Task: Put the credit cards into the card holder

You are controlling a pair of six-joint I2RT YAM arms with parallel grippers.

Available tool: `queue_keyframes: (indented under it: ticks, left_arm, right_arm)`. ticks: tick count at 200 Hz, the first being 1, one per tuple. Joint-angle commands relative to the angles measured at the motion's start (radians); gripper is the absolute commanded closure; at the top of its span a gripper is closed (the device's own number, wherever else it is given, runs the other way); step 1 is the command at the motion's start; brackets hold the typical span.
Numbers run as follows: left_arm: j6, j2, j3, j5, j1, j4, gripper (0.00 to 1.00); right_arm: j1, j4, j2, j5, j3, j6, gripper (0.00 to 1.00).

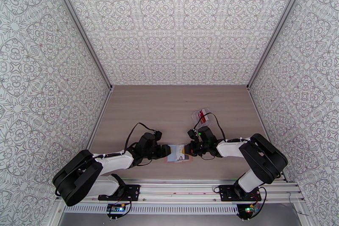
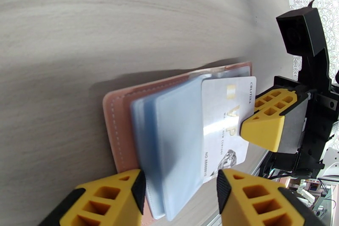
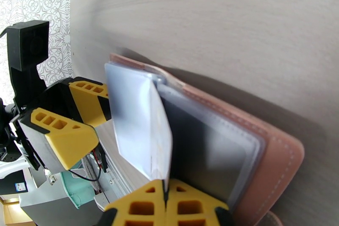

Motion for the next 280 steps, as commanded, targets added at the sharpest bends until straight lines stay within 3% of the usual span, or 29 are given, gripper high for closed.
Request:
queue_keyframes:
  ticks: [1, 280]
  left_arm:
    - [0.009, 0.012, -0.002, -0.013, -0.012, -0.035, 0.48]
    - [0.017, 0.025, 0.015, -0.016, -0.019, -0.046, 0.48]
  right_arm:
    - [-0.006, -0.078, -0.014, 0.033, -0.022, -0.022, 1.0]
    - [-0.033, -0.058, 0.053, -0.017, 0.004, -0.038, 1.0]
